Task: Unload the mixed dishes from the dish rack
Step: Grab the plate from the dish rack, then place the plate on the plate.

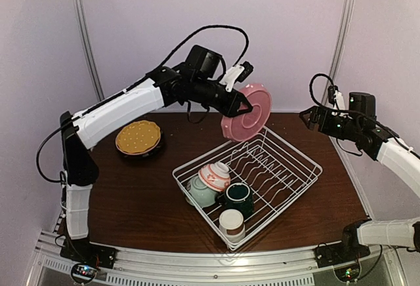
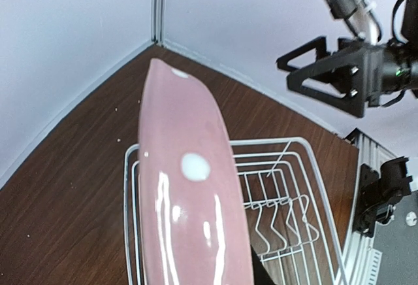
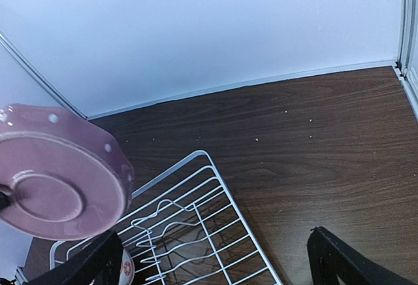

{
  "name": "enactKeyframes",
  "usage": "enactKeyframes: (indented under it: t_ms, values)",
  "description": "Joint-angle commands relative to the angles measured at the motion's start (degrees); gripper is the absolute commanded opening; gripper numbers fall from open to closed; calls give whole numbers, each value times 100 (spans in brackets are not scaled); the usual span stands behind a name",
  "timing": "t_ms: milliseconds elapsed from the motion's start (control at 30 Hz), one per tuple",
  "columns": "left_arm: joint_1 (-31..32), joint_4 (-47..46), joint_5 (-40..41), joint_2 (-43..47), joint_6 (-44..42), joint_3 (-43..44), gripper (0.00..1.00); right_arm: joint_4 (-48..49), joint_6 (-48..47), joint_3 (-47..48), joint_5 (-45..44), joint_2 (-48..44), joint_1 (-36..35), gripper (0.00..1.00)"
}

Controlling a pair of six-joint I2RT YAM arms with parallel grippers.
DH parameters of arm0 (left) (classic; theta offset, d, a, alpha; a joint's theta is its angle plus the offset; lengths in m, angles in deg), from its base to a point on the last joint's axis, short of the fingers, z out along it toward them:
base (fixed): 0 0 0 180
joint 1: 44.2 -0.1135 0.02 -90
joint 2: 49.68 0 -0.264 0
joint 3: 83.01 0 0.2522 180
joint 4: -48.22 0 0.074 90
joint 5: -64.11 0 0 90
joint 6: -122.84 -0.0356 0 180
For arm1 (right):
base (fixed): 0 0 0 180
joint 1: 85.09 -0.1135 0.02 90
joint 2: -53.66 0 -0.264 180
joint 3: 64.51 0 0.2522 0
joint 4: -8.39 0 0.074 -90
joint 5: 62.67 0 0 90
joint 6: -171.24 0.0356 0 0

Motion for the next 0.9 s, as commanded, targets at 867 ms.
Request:
enactKeyframes:
  t_ms: [867]
  values:
    - [-1672,57,5622,2230,-525,-2742,0,110,-6,-58,8,32,-33,100]
